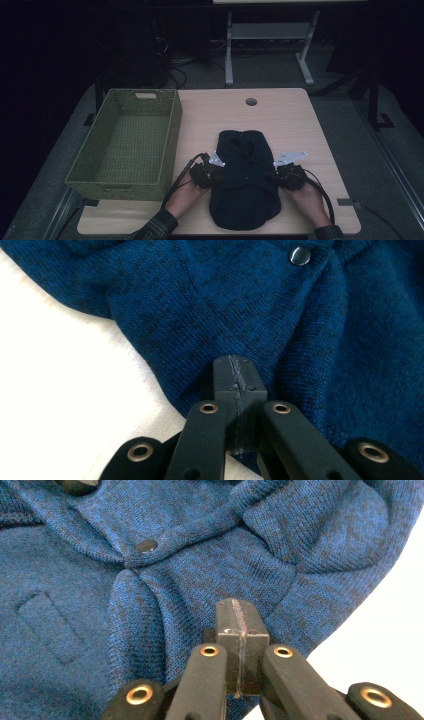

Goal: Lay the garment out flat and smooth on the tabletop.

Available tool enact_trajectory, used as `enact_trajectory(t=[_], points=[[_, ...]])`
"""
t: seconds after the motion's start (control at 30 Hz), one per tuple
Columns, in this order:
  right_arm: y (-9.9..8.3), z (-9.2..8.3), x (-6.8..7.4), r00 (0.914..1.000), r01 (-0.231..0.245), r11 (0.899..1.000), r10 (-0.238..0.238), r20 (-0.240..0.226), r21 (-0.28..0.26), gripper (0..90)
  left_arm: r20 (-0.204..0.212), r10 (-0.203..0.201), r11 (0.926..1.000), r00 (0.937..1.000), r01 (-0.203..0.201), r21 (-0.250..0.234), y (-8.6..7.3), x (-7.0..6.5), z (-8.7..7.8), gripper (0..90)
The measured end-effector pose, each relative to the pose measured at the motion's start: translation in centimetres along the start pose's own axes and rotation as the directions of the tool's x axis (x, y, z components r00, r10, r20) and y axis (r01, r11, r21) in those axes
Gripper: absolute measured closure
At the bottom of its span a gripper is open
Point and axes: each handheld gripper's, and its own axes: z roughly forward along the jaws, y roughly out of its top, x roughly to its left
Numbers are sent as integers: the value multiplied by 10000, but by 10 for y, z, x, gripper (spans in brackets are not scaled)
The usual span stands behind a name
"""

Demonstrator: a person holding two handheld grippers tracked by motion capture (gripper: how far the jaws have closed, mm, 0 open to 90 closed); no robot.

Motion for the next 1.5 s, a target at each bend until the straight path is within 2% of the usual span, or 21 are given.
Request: enact_trajectory(t=[0.1,0.2,0.23,0.27,0.33,0.4,0.43,0.53,0.6,0.63,0.67,0.7,0.73,0.77,0.93,1.13,1.2,1.23,1.3,1.4,1.5], points=[[2,-3,-1,10000,-62,9996,60,-73,-268,900,-28,-108,9995,9999,107,-303,5,3,-5,900],[7,-7,-6,9998,-134,9986,139,114,-505,900,-157,-249,9966,9996,236,-786,15,8,-12,900],[7,-7,-6,9998,-134,9986,139,114,-505,900,-157,-249,9966,9996,236,-786,15,8,-12,900],[11,-8,-11,9996,-148,9983,161,226,-563,900,-310,-338,9941,9989,304,-1042,23,11,-13,900],[15,-6,-15,9993,-203,9968,227,297,-779,900,-376,-481,9907,9981,429,-1291,30,17,-11,900],[16,-5,-18,9991,-206,9967,234,346,-781,900,-381,-598,9889,9975,540,-1387,32,20,-9,900],[20,-1,-24,9985,-288,9969,322,452,-728,900,-411,-673,9881,9969,609,-1409,36,22,-5,900],[21,5,-31,9976,-404,9970,440,535,-664,900,-364,-890,9894,9954,841,-1180,37,32,11,900],[20,12,-37,9971,-419,9981,447,623,-451,900,-372,-942,9902,9949,897,-1074,36,34,15,900],[19,15,-39,9967,-462,9985,479,657,-282,900,-500,-922,9934,9945,884,-724,34,38,19,900],[19,15,-39,9967,-462,9985,479,657,-282,900,-500,-922,9934,9945,884,-724,34,38,19,900],[16,18,-40,9963,-504,9987,508,687,-76,900,-596,-863,9953,9945,834,-483,30,40,23,900],[16,18,-40,9963,-504,9987,508,687,-76,900,-596,-863,9953,9945,834,-483,30,40,23,900],[17,18,-39,9956,-567,9984,563,744,35,900,-450,-1045,9934,9935,1021,-530,29,42,23,900],[17,15,-36,9933,-510,9982,475,1056,314,900,-699,-846,9962,9940,830,-261,29,39,21,900],[12,11,-38,9926,-685,9969,641,1030,394,900,-743,-883,9961,9933,874,-153,26,38,19,900],[12,10,-38,9922,-690,9967,640,1071,437,900,-784,-865,9962,9932,860,-104,26,37,18,900],[11,8,-36,9906,-687,9961,616,1223,546,900,-667,-944,9955,9933,943,-47,23,36,16,900],[10,7,-35,9906,-704,9958,630,1212,580,900,-480,-1026,9947,9936,1025,-47,20,35,14,900],[9,6,-35,9915,-679,9962,613,1152,540,900,-506,-1001,9950,9937,999,-77,20,34,14,900],[9,5,-38,9956,-641,9971,610,713,420,900,-454,-914,9958,9948,909,-123,21,35,13,900]])
